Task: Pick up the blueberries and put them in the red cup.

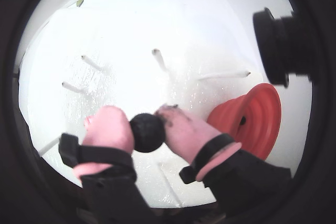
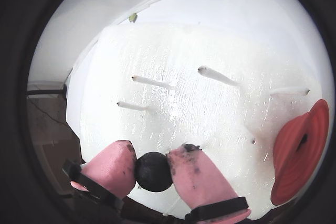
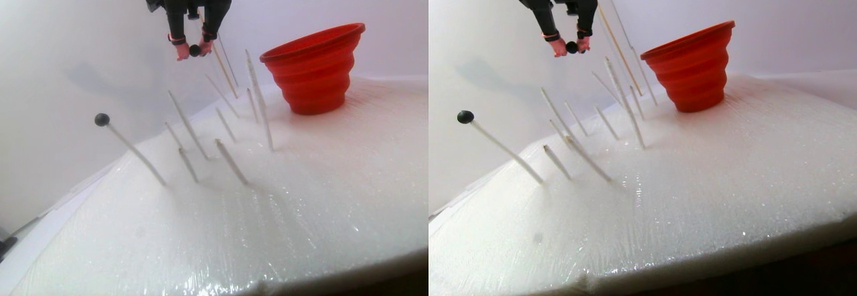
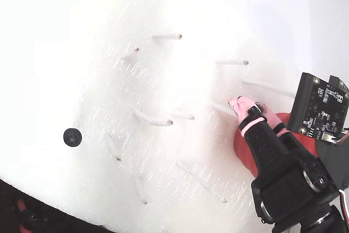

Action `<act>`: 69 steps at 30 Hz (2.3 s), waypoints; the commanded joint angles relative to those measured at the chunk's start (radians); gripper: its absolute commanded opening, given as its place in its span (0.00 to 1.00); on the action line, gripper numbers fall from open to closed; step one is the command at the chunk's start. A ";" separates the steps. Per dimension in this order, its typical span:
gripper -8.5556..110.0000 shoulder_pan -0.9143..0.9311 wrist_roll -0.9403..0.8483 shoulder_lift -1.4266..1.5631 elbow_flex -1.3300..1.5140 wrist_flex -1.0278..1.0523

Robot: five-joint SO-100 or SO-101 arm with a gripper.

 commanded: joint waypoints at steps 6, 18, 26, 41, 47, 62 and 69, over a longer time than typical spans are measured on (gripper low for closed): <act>0.16 0.028 -0.006 0.132 0.000 0.029; 0.16 0.092 -0.005 0.181 -0.006 0.072; 0.16 0.135 -0.003 0.210 -0.006 0.104; 0.16 0.213 0.011 0.256 -0.012 0.152; 0.16 0.245 0.006 0.261 -0.014 0.160; 0.16 0.344 0.011 0.222 -0.046 0.161; 0.16 0.374 0.012 0.193 -0.057 0.144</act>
